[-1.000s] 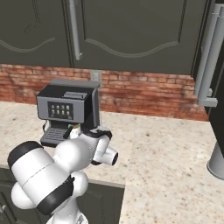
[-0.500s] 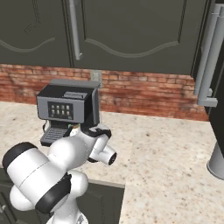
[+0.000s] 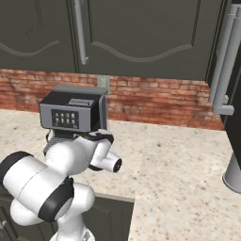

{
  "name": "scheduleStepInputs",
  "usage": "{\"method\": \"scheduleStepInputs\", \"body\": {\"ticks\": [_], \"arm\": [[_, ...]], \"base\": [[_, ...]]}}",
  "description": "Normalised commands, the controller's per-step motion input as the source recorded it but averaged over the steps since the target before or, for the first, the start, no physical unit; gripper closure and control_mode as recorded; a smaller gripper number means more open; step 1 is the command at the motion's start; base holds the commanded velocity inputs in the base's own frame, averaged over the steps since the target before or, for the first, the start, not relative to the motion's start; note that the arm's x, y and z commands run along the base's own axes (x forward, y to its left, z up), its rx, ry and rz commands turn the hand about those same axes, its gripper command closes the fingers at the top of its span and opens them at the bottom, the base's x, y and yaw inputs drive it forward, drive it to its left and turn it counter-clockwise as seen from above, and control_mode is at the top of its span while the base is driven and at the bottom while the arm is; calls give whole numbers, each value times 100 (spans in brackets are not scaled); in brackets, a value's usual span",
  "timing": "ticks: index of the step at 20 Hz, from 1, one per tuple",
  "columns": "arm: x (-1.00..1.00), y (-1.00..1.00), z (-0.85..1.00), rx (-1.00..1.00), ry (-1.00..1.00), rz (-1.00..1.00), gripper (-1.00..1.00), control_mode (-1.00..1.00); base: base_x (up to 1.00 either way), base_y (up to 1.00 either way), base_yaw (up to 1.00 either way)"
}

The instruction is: Pick up the brewed coffee from the coffee machine and place it next to the breakfast plate on the dining counter.

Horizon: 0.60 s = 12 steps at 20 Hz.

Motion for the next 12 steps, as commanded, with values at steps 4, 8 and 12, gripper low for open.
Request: {"method": "scheduleStepInputs", "body": {"ticks": [4,8,12], "arm": [[-17,29,-18,1,7,-2,-100,-100],[0,10,-12,0,5,-8,100,-100],[0,0,-7,0,1,-12,100,-100]], "base": [[0,0,0],[0,0,0],[0,0,0]]}}
